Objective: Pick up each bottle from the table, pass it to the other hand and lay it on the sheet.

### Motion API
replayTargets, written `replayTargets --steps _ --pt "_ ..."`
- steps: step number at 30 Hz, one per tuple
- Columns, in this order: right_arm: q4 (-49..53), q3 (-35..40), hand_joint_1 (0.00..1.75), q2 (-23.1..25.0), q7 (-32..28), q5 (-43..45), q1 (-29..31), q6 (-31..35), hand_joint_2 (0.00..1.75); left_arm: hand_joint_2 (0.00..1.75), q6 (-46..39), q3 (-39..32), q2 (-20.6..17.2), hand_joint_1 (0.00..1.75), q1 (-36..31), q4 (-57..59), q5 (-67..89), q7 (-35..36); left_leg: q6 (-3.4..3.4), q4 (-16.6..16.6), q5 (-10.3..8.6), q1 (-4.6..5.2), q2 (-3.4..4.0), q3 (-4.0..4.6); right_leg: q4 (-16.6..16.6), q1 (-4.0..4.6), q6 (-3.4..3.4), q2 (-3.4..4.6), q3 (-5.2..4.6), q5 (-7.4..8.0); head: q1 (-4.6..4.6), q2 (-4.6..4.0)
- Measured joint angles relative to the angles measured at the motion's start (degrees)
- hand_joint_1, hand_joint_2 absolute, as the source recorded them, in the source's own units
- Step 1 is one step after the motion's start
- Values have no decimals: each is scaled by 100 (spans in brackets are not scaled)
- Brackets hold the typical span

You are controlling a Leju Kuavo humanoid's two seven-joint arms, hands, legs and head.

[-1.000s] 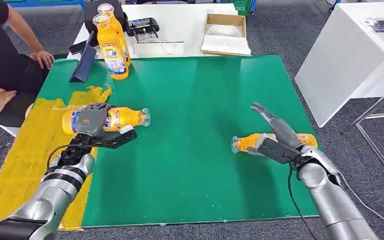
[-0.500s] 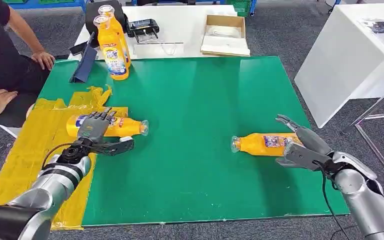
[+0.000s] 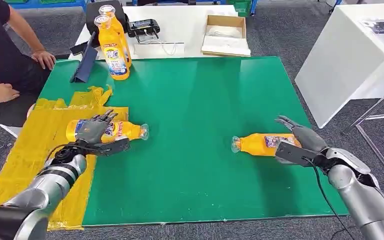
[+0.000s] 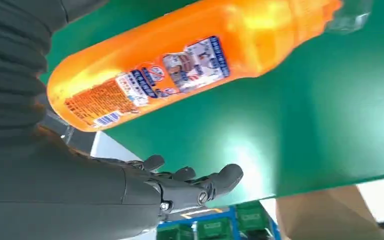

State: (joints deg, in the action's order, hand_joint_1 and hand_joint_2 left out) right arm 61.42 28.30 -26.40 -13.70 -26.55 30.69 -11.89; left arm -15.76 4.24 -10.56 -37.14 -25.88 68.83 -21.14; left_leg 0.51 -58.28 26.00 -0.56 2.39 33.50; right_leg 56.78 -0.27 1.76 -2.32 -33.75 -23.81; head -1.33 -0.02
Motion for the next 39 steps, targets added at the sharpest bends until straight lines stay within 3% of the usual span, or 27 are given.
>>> replayTargets --steps 6,7,10,13,17,25,36,37,38,39 --pt "-164 114 0 31 0 -20 79 40 175 175 127 -107 -17 0 8 0 -158 -180 0 0 0 1 2 0 0 -2 0 1 1 0 2 0" --pt "-194 135 0 41 0 -59 111 46 175 0 343 -166 -22 0 10 -2 -467 -493 0 0 0 1 1 3 1 -3 0 1 3 0 4 0" --pt "-519 260 0 160 -66 -155 407 28 175 0 2038 -468 -129 0 188 -318 -2515 -1723 0 2 0 7 13 -12 6 -13 0 7 5 0 0 0" --pt "-965 424 0 276 -111 -197 727 -6 175 0 3599 -477 -181 0 690 -1133 -5292 -1882 -2 1 -4 7 13 -8 6 -6 0 9 -9 0 9 0" --pt "-1422 597 0 384 -122 -267 928 35 175 0 4515 -708 -57 0 1004 -1820 -6674 -1908 -1 0 -9 8 -3 5 6 -7 0 -10 -14 0 9 0" --pt "-2142 850 0 533 -105 -540 980 271 175 0 4804 -1006 269 0 1153 -2432 -6865 -1908 0 -1 -8 14 -12 15 6 -14 1 -14 -21 1 4 0" --pt "-2479 1130 0 330 75 -778 1053 -186 175 0 4826 -1089 428 0 1310 -2662 -6914 -1908 0 -1 -8 17 -15 15 5 -14 1 -15 -22 1 4 0" --pt "-2499 1174 155 315 151 -851 1070 -232 175 0 4828 -1095 437 0 1313 -2662 -6920 -1908 0 -1 -8 18 -16 14 5 -15 1 -16 -22 1 4 0" --pt "-2569 1259 175 288 276 -995 1108 -359 175 0 4833 -1100 439 0 1319 -2667 -6922 -1908 0 -1 -8 18 -15 14 5 -15 1 -15 -21 1 2 0" --pt "-2650 1353 175 282 365 -1124 1132 -459 175 0 4837 -1104 453 0 1323 -2673 -6920 -1908 0 -1 -8 18 -15 13 4 -14 1 -15 -20 1 4 0"
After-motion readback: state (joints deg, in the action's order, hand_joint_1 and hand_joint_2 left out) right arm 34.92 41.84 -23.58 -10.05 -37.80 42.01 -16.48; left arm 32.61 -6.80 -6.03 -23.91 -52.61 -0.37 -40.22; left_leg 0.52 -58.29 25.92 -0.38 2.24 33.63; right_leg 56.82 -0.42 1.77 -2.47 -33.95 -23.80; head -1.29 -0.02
